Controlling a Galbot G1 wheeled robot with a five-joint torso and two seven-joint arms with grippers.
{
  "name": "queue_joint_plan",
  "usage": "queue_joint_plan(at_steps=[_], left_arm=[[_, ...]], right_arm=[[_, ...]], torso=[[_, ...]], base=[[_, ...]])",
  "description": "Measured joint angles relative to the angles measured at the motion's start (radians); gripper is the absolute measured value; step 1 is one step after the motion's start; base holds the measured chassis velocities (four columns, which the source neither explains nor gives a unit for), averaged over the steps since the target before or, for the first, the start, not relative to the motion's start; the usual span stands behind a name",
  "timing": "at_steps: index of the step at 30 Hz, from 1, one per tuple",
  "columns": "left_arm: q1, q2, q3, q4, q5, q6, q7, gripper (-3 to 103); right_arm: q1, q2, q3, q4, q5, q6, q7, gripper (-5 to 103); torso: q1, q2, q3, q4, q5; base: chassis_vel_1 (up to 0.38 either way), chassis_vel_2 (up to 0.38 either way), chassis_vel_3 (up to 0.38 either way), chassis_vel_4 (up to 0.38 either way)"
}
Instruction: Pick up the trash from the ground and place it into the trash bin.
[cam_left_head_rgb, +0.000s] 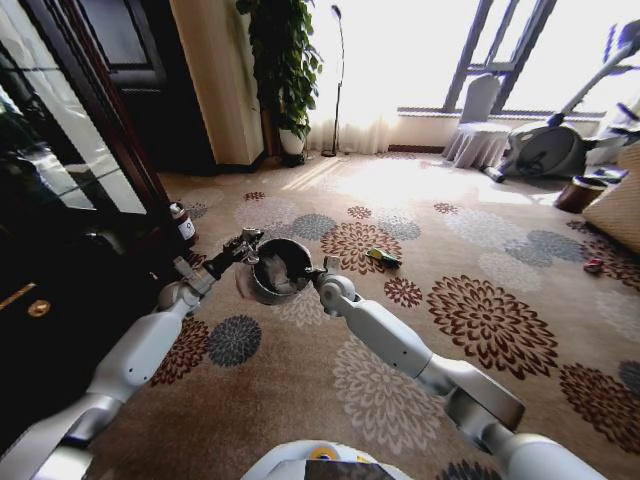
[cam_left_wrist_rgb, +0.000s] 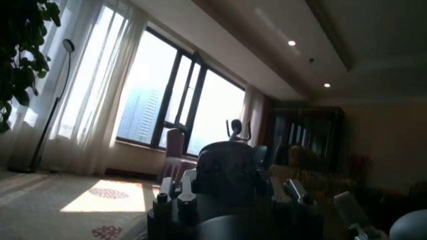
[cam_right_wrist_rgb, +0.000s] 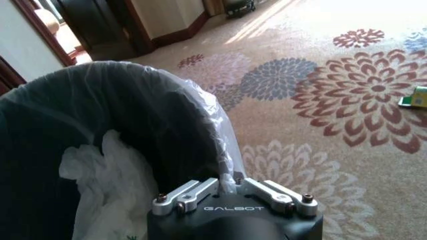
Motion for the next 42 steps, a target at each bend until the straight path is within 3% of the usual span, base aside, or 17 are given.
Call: queue_joint_plan(at_steps=[10, 17, 20, 22, 32, 35, 36, 37, 38, 39, 42], left_arm=[[-0.037, -0.013, 0.088, 0.034, 0.049, 0.021, 0.073, 50], [-0.120, -0.041, 0.169, 0.162, 0.191, -0.013, 0.107, 47], [-0.144, -0.049, 0.189, 0.191, 0.237, -0.026, 0.114, 55], [-0.156, -0.055, 0.200, 0.205, 0.266, -0.039, 0.115, 66], [-0.161, -0.057, 0.206, 0.206, 0.287, -0.053, 0.128, 97], [-0.159, -0.049, 0.203, 0.193, 0.282, -0.054, 0.130, 100], [-0.159, -0.037, 0.188, 0.196, 0.272, -0.055, 0.121, 100], [-0.154, -0.038, 0.187, 0.184, 0.263, -0.055, 0.121, 100], [-0.154, -0.038, 0.187, 0.184, 0.263, -0.055, 0.121, 100], [-0.151, -0.036, 0.184, 0.179, 0.252, -0.055, 0.117, 100], [-0.146, -0.032, 0.179, 0.165, 0.226, -0.055, 0.112, 100]], right_arm=[[-0.015, -0.007, -0.035, 0.012, -0.014, -0.002, 0.003, 0], [-0.016, -0.061, -0.066, 0.041, -0.013, -0.004, 0.008, 0], [-0.022, -0.075, -0.073, 0.051, -0.013, -0.005, 0.009, 0], [-0.029, -0.088, -0.080, 0.060, -0.013, -0.005, 0.009, 0], [-0.044, -0.113, -0.088, 0.070, -0.018, -0.005, 0.006, 0], [-0.045, -0.113, -0.088, 0.070, -0.019, -0.004, 0.006, 0], [-0.048, -0.119, -0.087, 0.067, -0.022, -0.005, 0.010, 0], [-0.050, -0.117, -0.087, 0.067, -0.024, -0.005, 0.011, 0], [-0.050, -0.117, -0.087, 0.067, -0.024, -0.005, 0.011, 0], [-0.055, -0.119, -0.087, 0.069, -0.024, -0.005, 0.009, 0], [-0.065, -0.121, -0.076, 0.073, -0.026, -0.004, 0.010, 0]], torso=[[0.000, 0.000, 0.000, 0.0002, -0.0001], [0.000, 0.000, 0.000, -0.0001, -0.0002], [0.000, 0.000, 0.000, -0.0001, -0.0003], [0.000, 0.000, 0.000, 0.0000, 0.0000], [0.000, 0.000, 0.000, -0.0001, -0.0009], [0.000, 0.000, 0.000, 0.0000, 0.0001], [0.000, 0.000, 0.000, -0.0007, -0.0011], [0.000, 0.000, 0.000, 0.0019, 0.0011], [0.000, 0.000, 0.000, 0.0019, 0.0011], [0.000, 0.000, 0.000, 0.0002, -0.0011], [0.000, 0.000, 0.000, 0.0001, 0.0002]], base=[[0.000, 0.000, 0.000, 0.000], [0.000, 0.000, 0.000, 0.000], [0.000, 0.000, 0.000, 0.000], [0.000, 0.000, 0.000, 0.000], [0.000, 0.000, 0.000, 0.000], [0.000, 0.000, 0.000, 0.000], [0.000, 0.000, 0.000, 0.000], [0.000, 0.000, 0.000, 0.000], [0.000, 0.000, 0.000, 0.000], [0.000, 0.000, 0.000, 0.000], [0.000, 0.000, 0.000, 0.000]])
